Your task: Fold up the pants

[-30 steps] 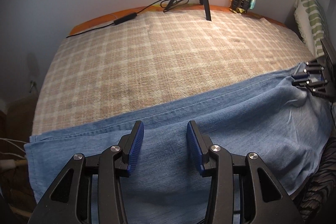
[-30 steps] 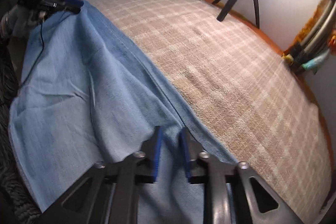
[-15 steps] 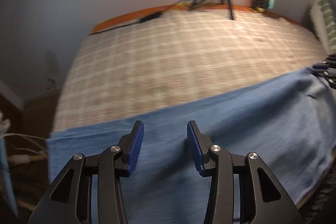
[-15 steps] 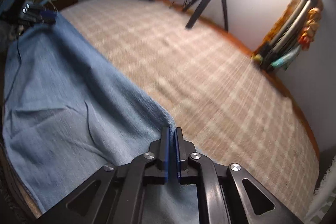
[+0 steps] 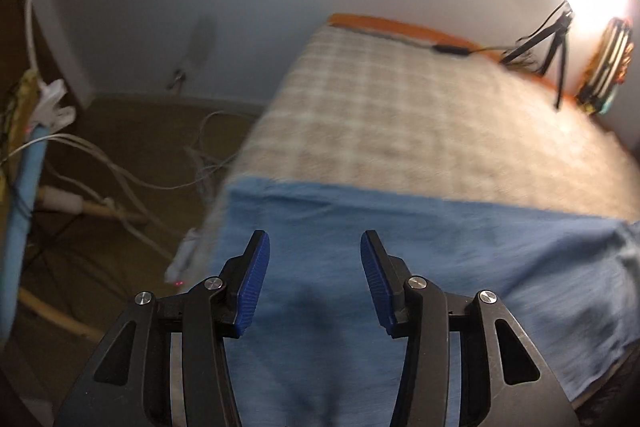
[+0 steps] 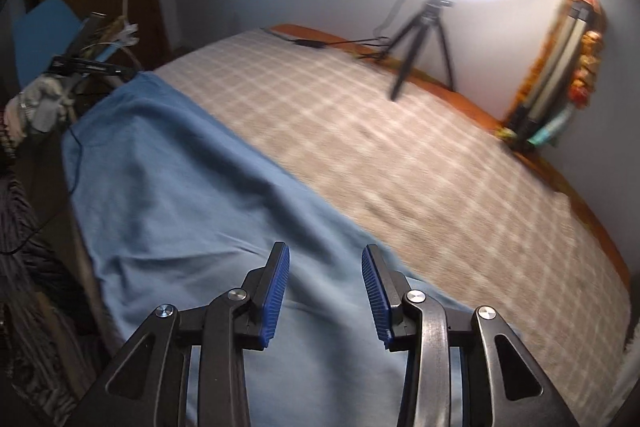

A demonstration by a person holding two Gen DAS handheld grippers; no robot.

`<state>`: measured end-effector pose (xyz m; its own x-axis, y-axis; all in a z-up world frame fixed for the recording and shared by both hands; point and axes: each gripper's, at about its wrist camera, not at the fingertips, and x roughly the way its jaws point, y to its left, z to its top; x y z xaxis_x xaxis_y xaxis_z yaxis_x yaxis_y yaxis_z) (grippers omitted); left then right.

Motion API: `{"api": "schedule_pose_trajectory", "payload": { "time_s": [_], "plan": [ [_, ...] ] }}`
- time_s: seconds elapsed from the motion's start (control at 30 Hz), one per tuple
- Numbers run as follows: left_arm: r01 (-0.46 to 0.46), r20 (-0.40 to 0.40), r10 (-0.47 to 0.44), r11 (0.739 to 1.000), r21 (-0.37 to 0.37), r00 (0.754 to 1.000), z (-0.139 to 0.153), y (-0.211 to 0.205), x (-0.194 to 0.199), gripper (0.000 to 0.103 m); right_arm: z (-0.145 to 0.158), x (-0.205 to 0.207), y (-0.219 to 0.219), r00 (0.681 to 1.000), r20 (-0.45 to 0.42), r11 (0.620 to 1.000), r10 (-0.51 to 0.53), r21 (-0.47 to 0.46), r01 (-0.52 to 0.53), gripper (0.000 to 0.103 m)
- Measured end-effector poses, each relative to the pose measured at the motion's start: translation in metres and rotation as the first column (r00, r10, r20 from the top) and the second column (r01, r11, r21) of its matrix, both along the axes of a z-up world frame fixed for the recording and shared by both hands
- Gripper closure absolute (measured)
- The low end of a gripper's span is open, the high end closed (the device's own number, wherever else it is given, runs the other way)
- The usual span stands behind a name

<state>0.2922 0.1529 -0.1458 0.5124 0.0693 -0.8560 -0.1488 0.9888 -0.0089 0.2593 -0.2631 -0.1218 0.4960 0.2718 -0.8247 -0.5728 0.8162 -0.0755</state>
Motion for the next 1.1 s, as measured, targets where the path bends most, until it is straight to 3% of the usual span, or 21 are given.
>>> {"api": "schedule_pose_trajectory", "payload": {
  "time_s": [0.13,0.23,0.37,0.53,0.67,0.87,0.97,1.1],
  "plan": [
    [-0.021,-0.022,0.020,1.000,-0.012,1.000,-0.010,0.024,-0.012,0.057,-0.005,-0.024,0.036,0.994,-0.036,0.994,0.106,-0.007,-0.106,0.064],
    [-0.078,0.010,0.079,0.992,-0.095,0.997,-0.005,0.054,-0.027,0.052,-0.012,-0.046,0.051,0.987,-0.067,0.988,0.150,-0.022,-0.151,0.064],
    [-0.133,0.005,0.140,0.954,-0.268,0.990,-0.010,0.086,-0.038,0.048,-0.019,-0.059,0.058,0.984,-0.093,0.988,0.150,-0.007,-0.152,0.064],
    [-0.127,0.012,0.137,0.945,-0.300,0.990,-0.020,0.088,-0.023,0.048,-0.025,-0.059,0.065,0.985,-0.120,0.993,0.121,0.019,-0.119,0.064],
    [-0.104,0.036,0.119,0.952,-0.287,0.992,-0.023,0.087,0.000,0.048,-0.026,-0.066,0.071,0.986,-0.124,0.993,0.115,0.007,-0.115,0.064],
    [-0.083,-0.001,0.085,0.966,-0.246,0.996,-0.040,0.082,0.033,0.048,-0.031,-0.072,0.067,0.986,-0.149,0.997,0.070,-0.006,-0.071,0.064],
    [-0.049,-0.017,0.047,0.978,-0.201,0.999,-0.047,0.072,0.039,0.047,-0.032,-0.076,0.063,0.986,-0.160,0.999,0.046,-0.005,-0.047,0.064],
    [-0.030,0.020,0.034,0.987,-0.157,0.999,-0.047,0.066,0.038,0.051,-0.033,-0.075,0.057,0.986,-0.166,1.000,0.017,-0.002,-0.018,0.064]
  ]
}}
